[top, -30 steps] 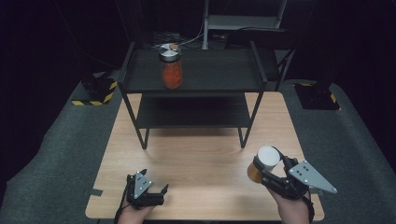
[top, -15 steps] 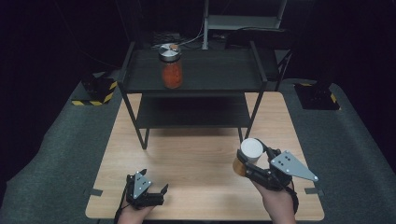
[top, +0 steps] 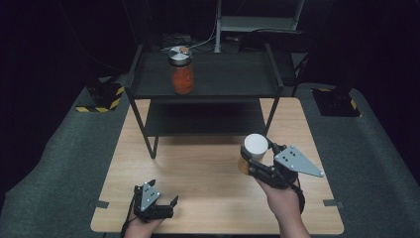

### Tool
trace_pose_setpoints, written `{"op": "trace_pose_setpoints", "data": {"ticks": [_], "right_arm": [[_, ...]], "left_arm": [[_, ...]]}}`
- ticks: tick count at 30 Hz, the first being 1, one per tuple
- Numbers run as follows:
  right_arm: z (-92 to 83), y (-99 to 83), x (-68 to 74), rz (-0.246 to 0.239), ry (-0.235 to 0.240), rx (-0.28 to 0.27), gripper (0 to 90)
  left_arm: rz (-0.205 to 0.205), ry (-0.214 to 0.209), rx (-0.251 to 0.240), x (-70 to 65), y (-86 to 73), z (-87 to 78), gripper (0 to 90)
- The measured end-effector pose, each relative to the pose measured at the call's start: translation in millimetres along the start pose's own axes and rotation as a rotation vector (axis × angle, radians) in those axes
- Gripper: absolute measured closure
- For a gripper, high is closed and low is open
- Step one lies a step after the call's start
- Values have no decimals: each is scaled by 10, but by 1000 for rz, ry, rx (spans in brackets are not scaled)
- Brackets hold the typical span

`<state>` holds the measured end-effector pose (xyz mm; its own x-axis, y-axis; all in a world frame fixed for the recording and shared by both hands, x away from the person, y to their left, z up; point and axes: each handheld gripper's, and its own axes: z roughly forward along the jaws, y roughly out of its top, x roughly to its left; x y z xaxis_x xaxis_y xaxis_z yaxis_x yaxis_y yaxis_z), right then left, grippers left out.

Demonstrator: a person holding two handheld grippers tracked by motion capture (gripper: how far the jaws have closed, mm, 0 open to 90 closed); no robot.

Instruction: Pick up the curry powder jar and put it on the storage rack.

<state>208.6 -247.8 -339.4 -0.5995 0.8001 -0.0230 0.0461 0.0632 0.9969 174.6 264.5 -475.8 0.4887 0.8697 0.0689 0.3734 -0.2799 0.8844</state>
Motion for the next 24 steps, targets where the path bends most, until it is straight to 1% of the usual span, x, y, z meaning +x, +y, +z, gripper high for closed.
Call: {"op": "trace_pose_setpoints", "data": {"ticks": [7,13,24], "right_arm": [[94,85,-7,12,3,-22,334],[158,179,12,-1,6,-33,334],[262,345,6,5,-4,-51,335]], "left_arm": [[-5,-1,-3,3,-5,-1,5],[-7,-4,-3,10,-6,-2,5],[-10,-7,-4,18,-9,-4,4]]}}
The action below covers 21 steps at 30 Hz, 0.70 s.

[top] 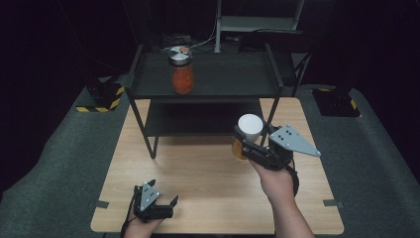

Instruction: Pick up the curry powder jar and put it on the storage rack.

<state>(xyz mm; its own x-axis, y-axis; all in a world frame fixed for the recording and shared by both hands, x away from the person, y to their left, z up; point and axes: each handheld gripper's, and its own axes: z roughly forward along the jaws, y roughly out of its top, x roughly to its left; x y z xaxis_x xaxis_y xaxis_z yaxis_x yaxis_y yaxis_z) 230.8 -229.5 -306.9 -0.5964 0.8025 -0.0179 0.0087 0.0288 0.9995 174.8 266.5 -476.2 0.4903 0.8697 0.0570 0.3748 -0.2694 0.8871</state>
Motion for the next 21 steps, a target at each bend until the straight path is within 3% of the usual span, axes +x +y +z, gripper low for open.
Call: {"op": "trace_pose_setpoints", "data": {"ticks": [21], "right_arm": [[160,293,9,11,-30,-39,336]], "left_arm": [[-9,-10,-5,24,-11,-5,5]]}}
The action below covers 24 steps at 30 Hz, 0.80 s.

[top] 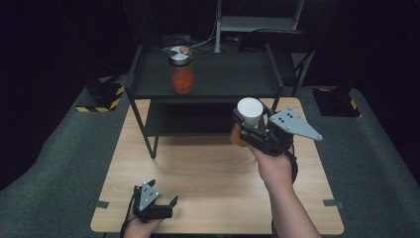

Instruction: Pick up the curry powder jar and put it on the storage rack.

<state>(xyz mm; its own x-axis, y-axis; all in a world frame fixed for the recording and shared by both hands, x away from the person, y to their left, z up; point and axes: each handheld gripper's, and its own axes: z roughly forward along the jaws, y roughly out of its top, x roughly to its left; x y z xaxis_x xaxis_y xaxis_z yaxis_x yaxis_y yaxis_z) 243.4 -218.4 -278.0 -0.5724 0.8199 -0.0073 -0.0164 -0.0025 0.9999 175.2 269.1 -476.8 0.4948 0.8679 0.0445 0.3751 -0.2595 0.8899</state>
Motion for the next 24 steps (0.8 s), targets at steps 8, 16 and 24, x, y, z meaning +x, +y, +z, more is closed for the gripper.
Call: {"op": "trace_pose_setpoints", "data": {"ticks": [8,16,24], "right_arm": [[56,141,18,-8,-16,-29,336],[145,312,46,-32,-32,-43,336],[233,464,65,-27,-49,-60,336]], "left_arm": [[-8,-3,-4,8,-9,-4,5],[-9,-6,-4,18,-8,-5,5],[-11,-11,-5,29,-11,-6,5]]}}
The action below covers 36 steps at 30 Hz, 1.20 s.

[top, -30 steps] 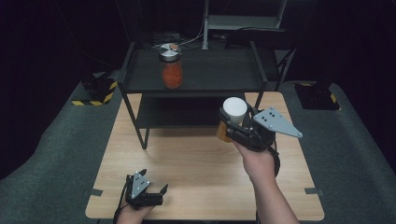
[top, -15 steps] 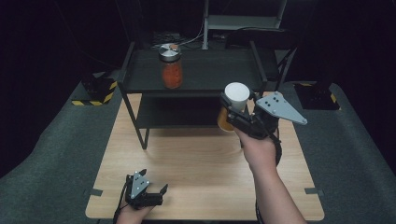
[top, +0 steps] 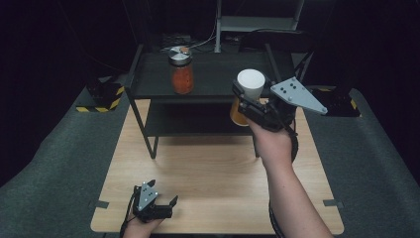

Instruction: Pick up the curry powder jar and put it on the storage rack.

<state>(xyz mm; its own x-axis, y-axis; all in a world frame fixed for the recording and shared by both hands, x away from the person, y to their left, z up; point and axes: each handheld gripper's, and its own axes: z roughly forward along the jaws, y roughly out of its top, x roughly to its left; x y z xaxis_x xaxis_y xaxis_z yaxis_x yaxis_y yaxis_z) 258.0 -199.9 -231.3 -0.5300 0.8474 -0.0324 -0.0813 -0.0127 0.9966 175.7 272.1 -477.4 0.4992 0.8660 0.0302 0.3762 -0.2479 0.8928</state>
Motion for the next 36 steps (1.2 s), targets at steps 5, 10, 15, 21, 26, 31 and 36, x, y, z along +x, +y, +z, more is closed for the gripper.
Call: {"op": "trace_pose_setpoints", "data": {"ticks": [5,10,15,21,26,31,36], "right_arm": [[57,85,-1,14,-6,-10,336],[107,153,22,15,-15,-20,336],[167,212,45,16,-24,-31,336],[254,295,78,0,-33,-31,336],[312,330,110,-10,-41,-35,336],[387,338,124,-19,-50,-33,336],[465,303,109,-19,-61,-31,336]], "left_arm": [[-6,-2,-2,7,-3,0,4],[-8,-4,-2,14,-4,-1,5],[-8,-6,-3,17,-5,-2,4],[-10,-8,-4,21,-8,-4,5],[-11,-9,-5,25,-10,-6,5],[-13,-11,-7,31,-13,-6,5],[-14,-12,-9,35,-16,-8,4]]}}
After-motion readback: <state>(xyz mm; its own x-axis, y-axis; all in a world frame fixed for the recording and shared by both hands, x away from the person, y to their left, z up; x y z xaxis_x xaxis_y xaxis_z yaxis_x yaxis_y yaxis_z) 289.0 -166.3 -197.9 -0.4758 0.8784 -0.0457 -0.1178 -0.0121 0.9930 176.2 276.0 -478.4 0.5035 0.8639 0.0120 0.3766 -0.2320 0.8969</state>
